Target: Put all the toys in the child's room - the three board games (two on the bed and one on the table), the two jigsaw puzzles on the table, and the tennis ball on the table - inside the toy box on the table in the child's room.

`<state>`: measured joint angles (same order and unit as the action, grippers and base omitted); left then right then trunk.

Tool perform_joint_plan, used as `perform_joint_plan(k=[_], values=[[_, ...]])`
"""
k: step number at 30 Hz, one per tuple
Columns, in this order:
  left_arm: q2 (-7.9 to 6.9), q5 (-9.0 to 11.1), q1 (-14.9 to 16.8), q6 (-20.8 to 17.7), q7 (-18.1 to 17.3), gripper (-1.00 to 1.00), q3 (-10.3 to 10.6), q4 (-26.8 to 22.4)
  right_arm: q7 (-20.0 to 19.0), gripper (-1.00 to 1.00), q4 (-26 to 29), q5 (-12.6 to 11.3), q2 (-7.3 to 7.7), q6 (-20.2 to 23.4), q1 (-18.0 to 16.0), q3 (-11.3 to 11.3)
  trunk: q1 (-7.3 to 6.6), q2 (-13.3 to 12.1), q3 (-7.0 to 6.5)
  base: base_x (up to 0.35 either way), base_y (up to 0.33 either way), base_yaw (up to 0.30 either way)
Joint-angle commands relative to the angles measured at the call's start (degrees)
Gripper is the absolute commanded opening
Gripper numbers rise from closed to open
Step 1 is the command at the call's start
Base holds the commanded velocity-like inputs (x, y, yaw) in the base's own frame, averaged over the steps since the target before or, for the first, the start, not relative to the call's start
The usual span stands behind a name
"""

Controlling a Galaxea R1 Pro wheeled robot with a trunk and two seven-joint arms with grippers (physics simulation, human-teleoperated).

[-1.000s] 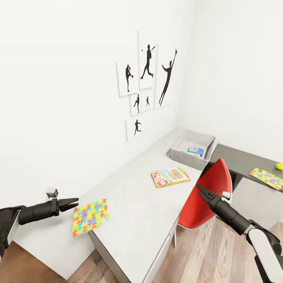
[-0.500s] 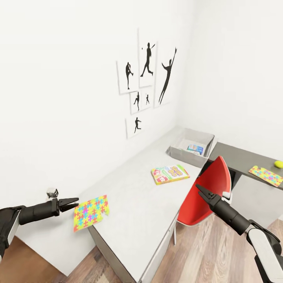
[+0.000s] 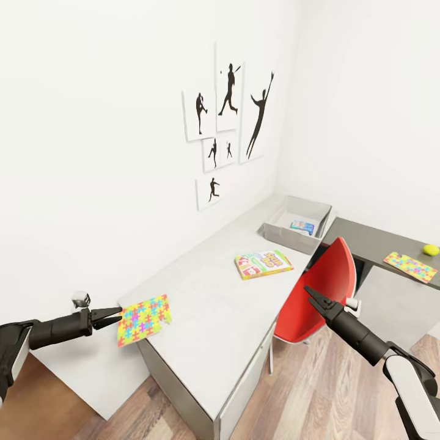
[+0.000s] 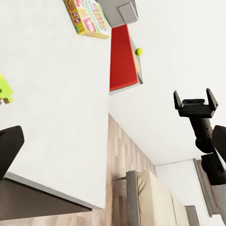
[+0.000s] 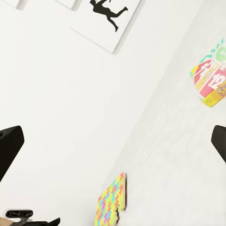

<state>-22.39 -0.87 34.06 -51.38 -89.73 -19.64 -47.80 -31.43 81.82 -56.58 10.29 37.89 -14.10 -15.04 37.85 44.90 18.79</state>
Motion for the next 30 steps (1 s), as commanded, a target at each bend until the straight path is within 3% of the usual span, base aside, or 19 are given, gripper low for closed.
perform_joint_plan(k=[1,8,13,16,30], values=[[0.00,-0.10,0.04,-0.59,-0.27,1.00,-0.01,-0.01,-0.02,1.00,0.01,-0.29,-0.01,0.43,-0.05,-0.08,0.23,0.48,0.26,-0.006,0.000,0.000],[0.08,-0.04,0.04,-0.59,-0.06,1.00,-0.26,1.01,0.01,1.00,0.01,-0.29,-0.01,0.43,-0.05,-0.08,1.77,3.28,1.52,-0.001,0.000,0.000],[0.20,0.05,0.04,-0.64,4.77,1.00,-0.52,1.19,0.04,1.00,0.01,-0.29,0.03,0.43,-0.05,-0.08,2.87,5.29,2.41,0.000,0.000,0.000],[0.18,0.22,0.04,-0.72,5.86,1.00,-0.56,1.21,0.05,1.00,0.01,-0.29,0.07,0.43,-0.05,-0.08,3.53,6.49,2.95,0.000,0.000,0.000],[0.07,0.34,0.10,-1.08,6.24,1.00,-2.63,1.22,0.14,1.00,-0.01,-0.29,0.04,0.35,-0.05,-0.08,6.60,12.11,5.47,-0.021,0.000,0.000]])
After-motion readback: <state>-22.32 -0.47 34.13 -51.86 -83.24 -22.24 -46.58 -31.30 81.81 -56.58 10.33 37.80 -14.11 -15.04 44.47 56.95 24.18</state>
